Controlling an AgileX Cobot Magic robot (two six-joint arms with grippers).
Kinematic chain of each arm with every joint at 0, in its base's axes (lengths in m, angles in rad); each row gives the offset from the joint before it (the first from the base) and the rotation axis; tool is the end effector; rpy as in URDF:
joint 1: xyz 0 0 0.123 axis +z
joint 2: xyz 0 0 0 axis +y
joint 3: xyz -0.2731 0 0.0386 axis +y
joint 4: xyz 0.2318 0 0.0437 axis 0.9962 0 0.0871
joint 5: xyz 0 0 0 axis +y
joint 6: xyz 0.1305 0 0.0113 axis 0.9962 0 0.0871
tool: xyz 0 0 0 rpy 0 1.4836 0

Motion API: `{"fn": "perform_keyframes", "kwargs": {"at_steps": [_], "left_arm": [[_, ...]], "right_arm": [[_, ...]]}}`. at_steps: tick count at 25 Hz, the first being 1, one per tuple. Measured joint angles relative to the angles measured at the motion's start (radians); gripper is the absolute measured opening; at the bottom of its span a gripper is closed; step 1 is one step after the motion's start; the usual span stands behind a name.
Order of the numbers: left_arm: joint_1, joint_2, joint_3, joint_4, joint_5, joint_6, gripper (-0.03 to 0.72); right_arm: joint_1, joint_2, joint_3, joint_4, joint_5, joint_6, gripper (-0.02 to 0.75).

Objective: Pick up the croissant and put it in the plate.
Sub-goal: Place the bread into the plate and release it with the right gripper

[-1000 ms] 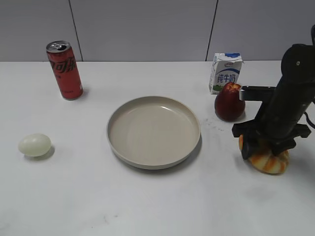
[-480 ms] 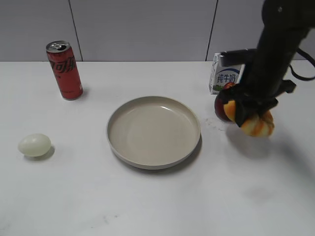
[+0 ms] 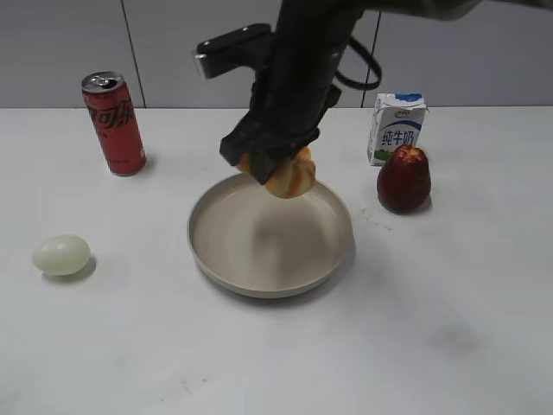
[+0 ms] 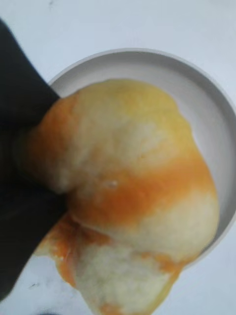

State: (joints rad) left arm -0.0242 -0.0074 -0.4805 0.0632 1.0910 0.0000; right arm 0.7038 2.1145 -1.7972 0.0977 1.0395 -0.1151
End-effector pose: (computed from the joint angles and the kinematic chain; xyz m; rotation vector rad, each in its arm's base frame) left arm 0.0248 0.0067 0.2423 0.0216 2.0855 0.0615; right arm 0.3337 0.2977 0.1813 -1.0937 2.6526 0.2523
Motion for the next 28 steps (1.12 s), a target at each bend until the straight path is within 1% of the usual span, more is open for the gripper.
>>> {"fn": "perform_keyframes", "kwargs": {"at_steps": [3, 6, 7, 9, 11, 12, 14, 20, 23, 25, 28], "left_arm": [[0.0, 0.0, 0.0, 0.0, 0.0, 0.0, 0.583], [0.0, 0.0, 0.0, 0.0, 0.0, 0.0, 0.583], [0.0, 0.0, 0.0, 0.0, 0.0, 0.0, 0.583], [0.0, 0.0, 0.0, 0.0, 0.0, 0.0, 0.583], [0.0, 0.0, 0.0, 0.0, 0.0, 0.0, 0.583], [0.0, 0.0, 0.0, 0.0, 0.0, 0.0, 0.583], [0.0, 0.0, 0.0, 0.0, 0.0, 0.0, 0.583], [0.0, 0.0, 0.0, 0.0, 0.0, 0.0, 0.583], [0.0, 0.0, 0.0, 0.0, 0.0, 0.0, 0.583], [0.0, 0.0, 0.0, 0.0, 0.0, 0.0, 0.583], [0.0, 0.0, 0.0, 0.0, 0.0, 0.0, 0.583]], "right_arm": [[0.012, 0.087, -0.045, 0.001, 0.008, -0.013, 0.181], [0.012, 0.162, -0.053, 0.0, 0.016, -0.063, 0.189], [0.012, 0.182, -0.053, -0.001, 0.022, -0.081, 0.228], [0.012, 0.206, -0.054, 0.006, 0.034, -0.108, 0.355], [0.012, 0.209, -0.054, 0.037, 0.037, -0.119, 0.512], [0.012, 0.209, -0.059, 0.052, 0.037, -0.121, 0.576], [0.012, 0.209, -0.076, 0.069, 0.04, -0.124, 0.636], [0.004, 0.209, -0.167, 0.074, 0.141, -0.125, 0.652], [-0.014, 0.204, -0.208, 0.081, 0.16, -0.118, 0.633], [-0.04, 0.188, -0.217, 0.091, 0.161, -0.107, 0.608], [-0.105, 0.152, -0.217, 0.096, 0.163, -0.086, 0.582]]}}
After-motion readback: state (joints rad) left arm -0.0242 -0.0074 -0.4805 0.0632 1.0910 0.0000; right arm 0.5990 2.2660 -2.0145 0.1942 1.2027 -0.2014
